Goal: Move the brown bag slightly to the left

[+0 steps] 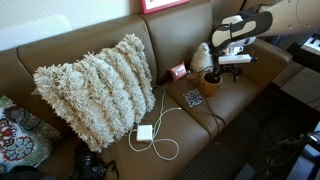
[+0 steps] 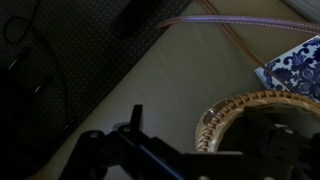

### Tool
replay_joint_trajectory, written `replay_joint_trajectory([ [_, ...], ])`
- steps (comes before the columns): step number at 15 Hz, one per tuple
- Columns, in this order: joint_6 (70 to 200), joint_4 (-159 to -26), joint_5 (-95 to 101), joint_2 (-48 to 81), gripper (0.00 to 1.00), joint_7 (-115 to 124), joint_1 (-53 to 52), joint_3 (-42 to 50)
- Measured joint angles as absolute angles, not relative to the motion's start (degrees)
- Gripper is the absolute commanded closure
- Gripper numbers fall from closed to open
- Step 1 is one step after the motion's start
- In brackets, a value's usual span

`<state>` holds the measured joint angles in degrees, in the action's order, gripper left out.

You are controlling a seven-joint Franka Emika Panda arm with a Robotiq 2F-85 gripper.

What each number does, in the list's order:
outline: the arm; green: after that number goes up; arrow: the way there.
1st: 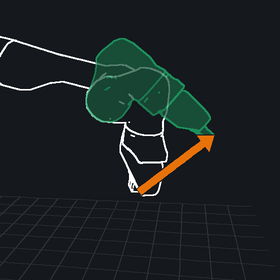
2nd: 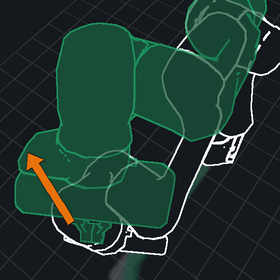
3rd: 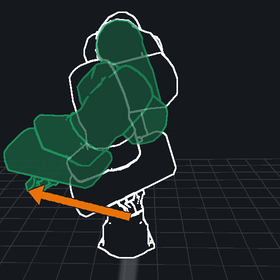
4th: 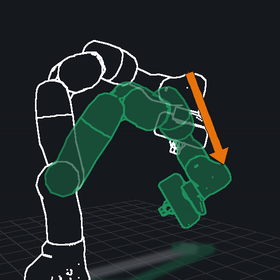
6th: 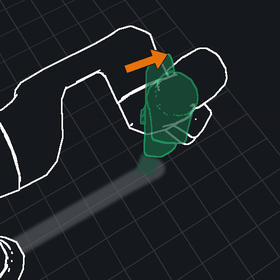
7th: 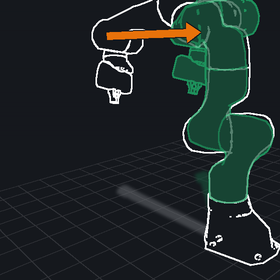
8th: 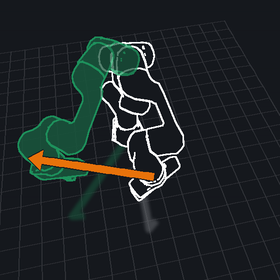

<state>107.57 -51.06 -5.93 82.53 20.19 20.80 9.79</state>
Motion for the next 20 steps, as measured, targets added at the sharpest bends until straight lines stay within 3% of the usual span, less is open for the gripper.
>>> replay_joint_trajectory([
  [20,108.58,-48.86,-2.24,83.86,0.0,19.2,20.64,10.28],
])
